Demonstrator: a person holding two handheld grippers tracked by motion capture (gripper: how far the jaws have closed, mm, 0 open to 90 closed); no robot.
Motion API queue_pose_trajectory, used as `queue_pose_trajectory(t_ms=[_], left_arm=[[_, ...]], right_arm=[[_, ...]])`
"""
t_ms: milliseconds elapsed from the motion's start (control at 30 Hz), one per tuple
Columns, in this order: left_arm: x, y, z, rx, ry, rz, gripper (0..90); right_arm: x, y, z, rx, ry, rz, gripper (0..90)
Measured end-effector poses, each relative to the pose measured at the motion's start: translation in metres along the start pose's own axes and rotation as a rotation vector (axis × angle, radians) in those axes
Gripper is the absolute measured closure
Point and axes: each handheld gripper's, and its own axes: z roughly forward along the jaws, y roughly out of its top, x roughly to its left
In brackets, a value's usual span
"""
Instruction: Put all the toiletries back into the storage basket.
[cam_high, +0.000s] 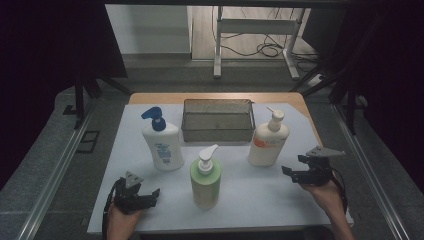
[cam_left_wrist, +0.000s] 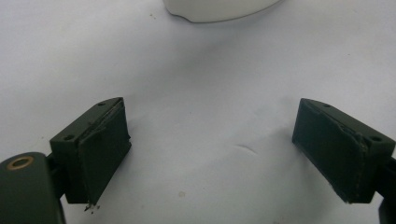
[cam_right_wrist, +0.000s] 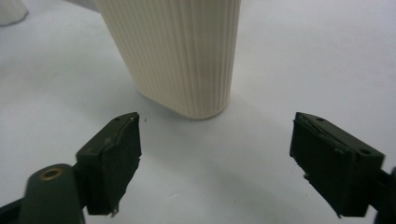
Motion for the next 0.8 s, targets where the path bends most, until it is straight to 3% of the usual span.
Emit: queue_pose_trajectory(t_ms=[367,500,533,567,600,733,800], left_arm=[[0.0,0.0,0.0,-0.001,0.0,0.0,10.5],[0.0,0.0,0.0,-0.001,0.0,0.001,10.5],[0.0,0.0,0.0,-0.001,0.0,0.001,10.5],[0.0,0.0,0.0,-0.001,0.0,0.001,10.5],[0.0,0.0,0.0,-0.001,0.0,0.001,10.5],[0.0,0.0,0.0,-0.001,0.0,0.001,10.5],[0.0,0.0,0.0,-0.001,0.0,0.001,10.5]], right_arm=[[-0.01,0.011,0.004,0.007,-0.005,0.015,38.5],[-0.017,0.018,0.009,0.018,-0.001,0.013,54.4],[-0.017,0.018,0.009,0.018,-0.001,0.013,54.4],[-0.021,0.02,0.014,0.027,0.019,0.014,62.2],[-0.021,0.02,0.014,0.027,0.019,0.014,62.2],[-0.026,0.022,0.027,0.043,0.032,0.023,83.8],[-0.027,0.022,0.03,0.044,0.033,0.025,86.2]])
